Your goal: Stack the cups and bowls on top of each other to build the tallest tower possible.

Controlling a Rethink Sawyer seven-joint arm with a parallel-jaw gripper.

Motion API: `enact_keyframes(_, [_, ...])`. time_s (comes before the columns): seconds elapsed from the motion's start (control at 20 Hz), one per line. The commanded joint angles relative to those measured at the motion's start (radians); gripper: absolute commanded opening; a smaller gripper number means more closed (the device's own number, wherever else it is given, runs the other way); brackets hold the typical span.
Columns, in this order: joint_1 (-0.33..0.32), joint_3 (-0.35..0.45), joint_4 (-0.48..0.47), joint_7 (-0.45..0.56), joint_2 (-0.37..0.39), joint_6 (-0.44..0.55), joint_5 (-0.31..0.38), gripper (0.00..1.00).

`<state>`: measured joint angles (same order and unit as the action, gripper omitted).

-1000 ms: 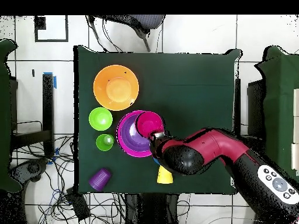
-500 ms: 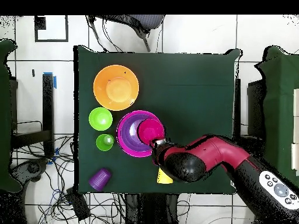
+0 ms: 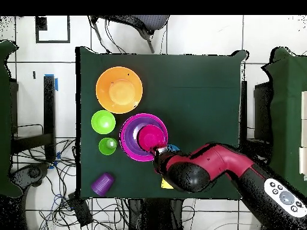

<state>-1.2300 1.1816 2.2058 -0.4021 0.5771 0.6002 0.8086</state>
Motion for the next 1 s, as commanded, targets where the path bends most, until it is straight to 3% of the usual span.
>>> enact_keyframes(0.05, [0.025, 0.009, 0.043, 0.075, -0.109, -0.076, 0.103, 0.00])
enact_keyframes(0.6, [-0.001, 0.031, 0.037, 0.098, -0.141, -0.082, 0.090, 0.00])
enact_keyframes(0.75, [0.013, 0.008, 0.018, 0.083, -0.134, -0.090, 0.116, 0.00])
enact_keyframes(1.0, [0.056, -0.056, -0.012, 0.021, -0.061, -0.097, 0.189, 0.00])
